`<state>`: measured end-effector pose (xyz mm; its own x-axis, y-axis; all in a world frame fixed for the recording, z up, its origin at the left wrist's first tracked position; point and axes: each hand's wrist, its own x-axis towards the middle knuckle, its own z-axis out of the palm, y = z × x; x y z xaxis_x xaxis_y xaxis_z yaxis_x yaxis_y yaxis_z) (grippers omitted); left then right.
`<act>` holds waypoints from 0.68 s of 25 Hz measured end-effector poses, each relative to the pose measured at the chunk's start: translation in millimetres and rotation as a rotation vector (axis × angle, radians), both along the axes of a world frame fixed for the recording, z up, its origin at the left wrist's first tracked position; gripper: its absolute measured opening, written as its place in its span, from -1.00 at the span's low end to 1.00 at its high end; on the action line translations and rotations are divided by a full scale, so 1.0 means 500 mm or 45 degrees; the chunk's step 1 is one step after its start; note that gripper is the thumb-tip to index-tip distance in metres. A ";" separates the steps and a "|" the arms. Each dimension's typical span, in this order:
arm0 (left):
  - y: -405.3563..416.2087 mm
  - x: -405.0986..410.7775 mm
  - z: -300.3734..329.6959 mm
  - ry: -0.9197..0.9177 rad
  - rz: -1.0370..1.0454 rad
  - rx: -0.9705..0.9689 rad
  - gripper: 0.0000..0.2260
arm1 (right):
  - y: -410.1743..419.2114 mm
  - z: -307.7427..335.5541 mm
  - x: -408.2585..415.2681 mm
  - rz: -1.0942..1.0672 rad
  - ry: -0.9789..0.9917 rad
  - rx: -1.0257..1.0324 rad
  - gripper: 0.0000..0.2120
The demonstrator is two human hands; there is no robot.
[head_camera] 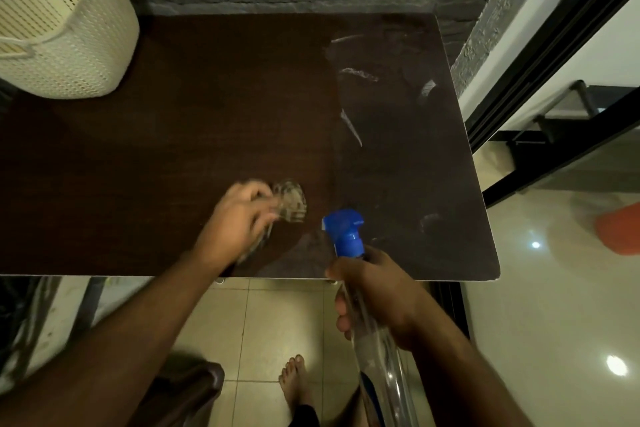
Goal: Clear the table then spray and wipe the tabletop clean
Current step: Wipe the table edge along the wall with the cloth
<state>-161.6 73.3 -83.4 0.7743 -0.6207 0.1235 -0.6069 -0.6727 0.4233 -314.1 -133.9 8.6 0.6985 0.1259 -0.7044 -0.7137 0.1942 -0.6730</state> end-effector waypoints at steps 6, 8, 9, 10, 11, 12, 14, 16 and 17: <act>-0.121 -0.002 0.000 0.058 0.152 -0.049 -0.76 | 0.006 -0.002 -0.008 0.041 0.016 -0.017 -0.81; -0.067 -0.075 -0.001 0.068 -0.041 -0.073 -0.76 | 0.005 -0.001 -0.015 0.052 0.023 0.024 -0.82; -0.040 -0.086 -0.001 0.056 -0.083 -0.076 -0.76 | 0.006 -0.001 -0.021 0.059 0.030 0.039 -0.82; -0.023 -0.074 0.000 0.039 -0.073 -0.078 -0.75 | 0.008 0.000 -0.026 0.071 0.034 0.047 -0.82; -0.016 -0.049 0.001 0.045 -0.009 -0.067 -0.75 | 0.009 -0.001 -0.032 0.084 0.033 0.051 -0.82; -0.018 -0.023 0.001 0.053 0.079 -0.051 -0.75 | 0.011 -0.002 -0.037 0.092 0.035 0.053 -0.83; -0.035 0.011 -0.003 0.063 0.187 -0.021 -0.74 | 0.012 -0.006 -0.047 0.130 0.057 0.052 -0.84; -0.041 0.016 -0.008 0.066 0.205 -0.028 -0.71 | 0.015 -0.008 -0.056 0.178 0.089 0.040 -0.81; -0.042 0.013 -0.007 0.062 0.217 -0.050 -0.71 | 0.017 -0.009 -0.059 0.196 0.096 0.018 -0.80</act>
<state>-155.1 52.3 -87.1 0.8733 -0.4757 0.1049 -0.4638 -0.7462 0.4776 -343.5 -125.7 3.9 0.6156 0.2375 -0.7515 -0.7840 0.0877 -0.6145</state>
